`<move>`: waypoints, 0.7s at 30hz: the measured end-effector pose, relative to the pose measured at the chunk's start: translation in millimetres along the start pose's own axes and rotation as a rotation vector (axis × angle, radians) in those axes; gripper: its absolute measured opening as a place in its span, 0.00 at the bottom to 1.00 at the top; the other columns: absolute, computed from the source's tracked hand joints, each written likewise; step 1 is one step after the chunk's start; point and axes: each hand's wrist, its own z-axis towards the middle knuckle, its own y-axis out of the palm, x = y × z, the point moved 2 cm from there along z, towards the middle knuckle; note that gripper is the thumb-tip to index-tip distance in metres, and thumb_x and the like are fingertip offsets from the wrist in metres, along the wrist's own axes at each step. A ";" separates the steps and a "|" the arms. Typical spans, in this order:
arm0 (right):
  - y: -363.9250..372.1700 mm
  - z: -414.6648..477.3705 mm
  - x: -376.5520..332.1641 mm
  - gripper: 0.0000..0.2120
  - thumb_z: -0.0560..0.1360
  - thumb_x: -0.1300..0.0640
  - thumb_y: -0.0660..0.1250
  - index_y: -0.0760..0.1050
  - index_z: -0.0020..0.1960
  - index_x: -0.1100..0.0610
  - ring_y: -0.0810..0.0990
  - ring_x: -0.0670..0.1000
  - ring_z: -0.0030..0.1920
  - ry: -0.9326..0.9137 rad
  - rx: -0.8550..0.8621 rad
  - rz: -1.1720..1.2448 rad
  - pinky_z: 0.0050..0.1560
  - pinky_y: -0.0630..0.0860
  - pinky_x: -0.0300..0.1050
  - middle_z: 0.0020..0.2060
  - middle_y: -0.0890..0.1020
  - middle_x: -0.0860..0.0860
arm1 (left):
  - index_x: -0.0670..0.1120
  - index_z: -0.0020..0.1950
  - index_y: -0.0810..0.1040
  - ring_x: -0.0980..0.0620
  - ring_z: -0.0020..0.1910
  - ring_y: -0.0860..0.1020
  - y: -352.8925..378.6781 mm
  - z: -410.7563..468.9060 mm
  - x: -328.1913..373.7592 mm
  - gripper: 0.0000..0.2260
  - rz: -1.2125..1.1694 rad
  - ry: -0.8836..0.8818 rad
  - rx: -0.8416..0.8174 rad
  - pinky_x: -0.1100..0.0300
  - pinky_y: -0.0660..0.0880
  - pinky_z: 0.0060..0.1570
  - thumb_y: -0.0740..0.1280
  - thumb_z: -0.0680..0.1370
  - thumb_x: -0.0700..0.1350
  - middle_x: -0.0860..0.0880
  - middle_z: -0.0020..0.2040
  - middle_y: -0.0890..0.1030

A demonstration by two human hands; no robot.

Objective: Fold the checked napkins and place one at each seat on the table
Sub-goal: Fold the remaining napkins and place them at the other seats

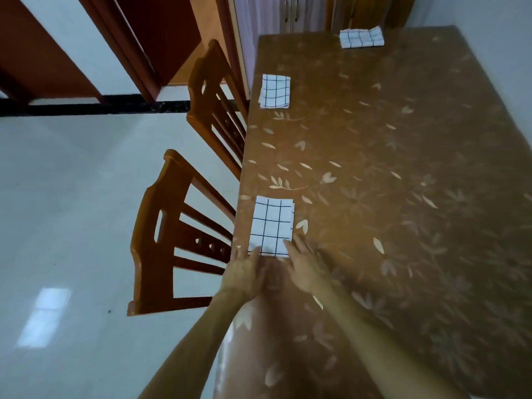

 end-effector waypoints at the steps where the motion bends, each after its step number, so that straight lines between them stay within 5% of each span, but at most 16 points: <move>1: 2.4 8.4 1.2 0.27 0.82 0.52 0.58 0.58 0.79 0.55 0.54 0.58 0.79 -0.007 -0.001 -0.009 0.77 0.56 0.53 0.79 0.57 0.56 | 0.48 0.76 0.63 0.36 0.78 0.57 0.9 9.1 2.1 0.24 -0.003 0.001 -0.003 0.43 0.63 0.75 0.61 0.82 0.51 0.41 0.78 0.61; 10: 27.2 25.7 3.9 0.26 0.83 0.54 0.56 0.57 0.80 0.56 0.48 0.54 0.82 -0.016 -0.020 -0.006 0.78 0.53 0.51 0.82 0.49 0.55 | 0.48 0.69 0.73 0.33 0.74 0.61 18.9 32.8 -10.1 0.22 -0.018 -0.039 -0.007 0.40 0.62 0.72 0.61 0.78 0.57 0.39 0.71 0.70; 21: 32.0 27.4 -42.3 0.26 0.85 0.47 0.52 0.55 0.80 0.56 0.46 0.53 0.82 0.042 -0.064 -0.013 0.79 0.49 0.52 0.82 0.47 0.53 | 0.44 0.71 0.67 0.40 0.66 0.70 4.8 27.9 -44.9 0.21 0.021 0.059 -0.033 0.47 0.71 0.66 0.63 0.79 0.49 0.43 0.75 0.64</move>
